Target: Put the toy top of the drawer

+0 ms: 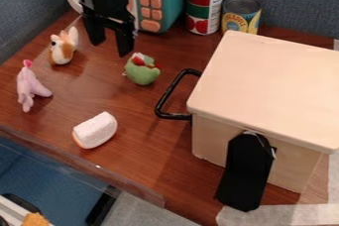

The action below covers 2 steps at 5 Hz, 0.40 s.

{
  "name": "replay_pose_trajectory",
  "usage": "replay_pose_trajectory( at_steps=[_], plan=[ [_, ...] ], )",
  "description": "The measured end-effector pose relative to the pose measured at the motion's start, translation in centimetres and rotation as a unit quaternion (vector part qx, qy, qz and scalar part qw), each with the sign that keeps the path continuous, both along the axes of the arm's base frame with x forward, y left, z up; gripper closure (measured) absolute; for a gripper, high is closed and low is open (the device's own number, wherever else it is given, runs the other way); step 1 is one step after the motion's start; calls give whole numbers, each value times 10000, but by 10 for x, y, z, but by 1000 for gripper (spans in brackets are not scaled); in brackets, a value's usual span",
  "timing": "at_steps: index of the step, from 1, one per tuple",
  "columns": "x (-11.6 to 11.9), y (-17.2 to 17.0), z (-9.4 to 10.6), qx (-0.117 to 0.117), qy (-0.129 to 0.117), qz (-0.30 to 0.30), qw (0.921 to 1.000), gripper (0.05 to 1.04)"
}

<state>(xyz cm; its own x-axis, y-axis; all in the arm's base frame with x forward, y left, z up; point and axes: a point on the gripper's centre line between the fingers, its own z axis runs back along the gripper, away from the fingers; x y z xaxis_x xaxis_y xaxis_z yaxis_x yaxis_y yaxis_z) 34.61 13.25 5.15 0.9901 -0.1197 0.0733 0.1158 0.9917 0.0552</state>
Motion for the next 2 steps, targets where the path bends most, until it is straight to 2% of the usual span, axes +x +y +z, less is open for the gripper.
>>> replay_pose_trajectory(
  at_steps=[1,2],
  plan=[
    [14,-25,-10,222,-245,112,9994,84],
    [19,-45,-31,251,-82,61,9996,84]
  ],
)
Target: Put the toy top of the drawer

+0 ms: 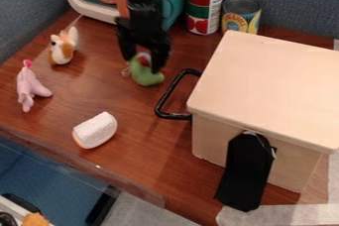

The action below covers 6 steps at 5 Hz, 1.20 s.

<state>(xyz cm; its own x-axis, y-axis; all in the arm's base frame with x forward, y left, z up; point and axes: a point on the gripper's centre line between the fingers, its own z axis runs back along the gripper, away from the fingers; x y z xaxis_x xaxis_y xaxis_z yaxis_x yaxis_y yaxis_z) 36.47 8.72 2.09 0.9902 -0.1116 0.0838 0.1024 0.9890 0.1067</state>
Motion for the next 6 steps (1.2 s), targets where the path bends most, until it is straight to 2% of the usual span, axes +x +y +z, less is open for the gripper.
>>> replay_pose_trajectory(
  at_steps=[1,3,4,5,6],
  plan=[
    [2,0,-2,0,-92,73,9999,133],
    [-2,5,-1,-89,6,137,9999,549],
    [-5,-1,36,-339,-84,73,9994,614],
    [-4,-23,89,-578,-207,-301,9977,618],
    [-9,-75,129,-658,-274,-1184,9904,618]
  ],
)
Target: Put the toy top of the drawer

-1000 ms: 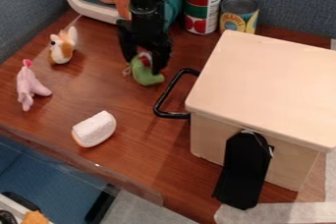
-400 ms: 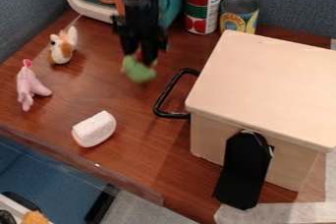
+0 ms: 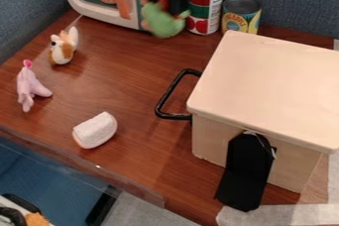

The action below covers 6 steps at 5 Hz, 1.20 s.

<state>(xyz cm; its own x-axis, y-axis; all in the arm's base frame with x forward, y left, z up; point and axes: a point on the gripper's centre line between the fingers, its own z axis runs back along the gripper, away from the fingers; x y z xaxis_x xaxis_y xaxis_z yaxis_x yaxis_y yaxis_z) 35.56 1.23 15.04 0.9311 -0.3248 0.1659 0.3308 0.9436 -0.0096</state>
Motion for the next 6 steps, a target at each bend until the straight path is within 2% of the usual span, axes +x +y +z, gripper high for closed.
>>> replay_pose_trajectory(
  at_steps=[1,2,3,4,5,6],
  plan=[
    [-8,-46,17,-22,-101,-659,9978,619],
    [-27,-83,17,32,-143,-1175,9930,618],
    [-43,-99,-8,285,-20,-1534,9878,619],
    [-50,-96,-25,481,54,-1628,9855,545],
    [-47,-91,-34,664,76,-1584,9851,232],
    [-51,-87,-25,521,242,-1443,9879,75]
  ],
)
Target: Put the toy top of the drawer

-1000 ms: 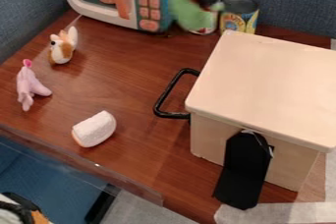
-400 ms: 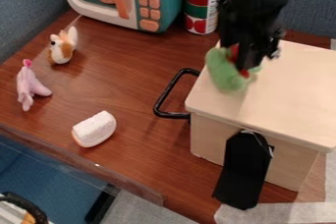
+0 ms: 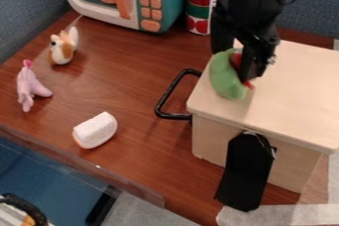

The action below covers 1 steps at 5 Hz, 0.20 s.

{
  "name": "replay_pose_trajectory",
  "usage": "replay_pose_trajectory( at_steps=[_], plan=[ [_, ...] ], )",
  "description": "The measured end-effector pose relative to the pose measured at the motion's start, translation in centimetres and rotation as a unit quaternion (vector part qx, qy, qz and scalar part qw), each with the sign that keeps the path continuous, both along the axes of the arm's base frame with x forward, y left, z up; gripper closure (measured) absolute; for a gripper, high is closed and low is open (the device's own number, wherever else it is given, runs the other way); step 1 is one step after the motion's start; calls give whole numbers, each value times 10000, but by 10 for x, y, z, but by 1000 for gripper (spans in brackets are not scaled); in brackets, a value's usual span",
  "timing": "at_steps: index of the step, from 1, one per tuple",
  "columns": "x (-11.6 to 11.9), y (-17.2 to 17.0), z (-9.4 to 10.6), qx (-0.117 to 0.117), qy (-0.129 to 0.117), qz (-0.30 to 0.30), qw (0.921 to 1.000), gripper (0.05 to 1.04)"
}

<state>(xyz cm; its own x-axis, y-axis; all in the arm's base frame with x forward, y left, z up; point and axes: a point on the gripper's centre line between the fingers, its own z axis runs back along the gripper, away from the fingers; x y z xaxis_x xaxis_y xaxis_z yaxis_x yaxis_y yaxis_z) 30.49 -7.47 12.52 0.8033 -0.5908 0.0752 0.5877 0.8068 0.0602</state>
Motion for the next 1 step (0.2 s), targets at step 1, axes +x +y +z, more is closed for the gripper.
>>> replay_pose_trajectory(
  at_steps=[1],
  plan=[
    [6,6,45,-386,-148,231,9989,78]
  ],
)
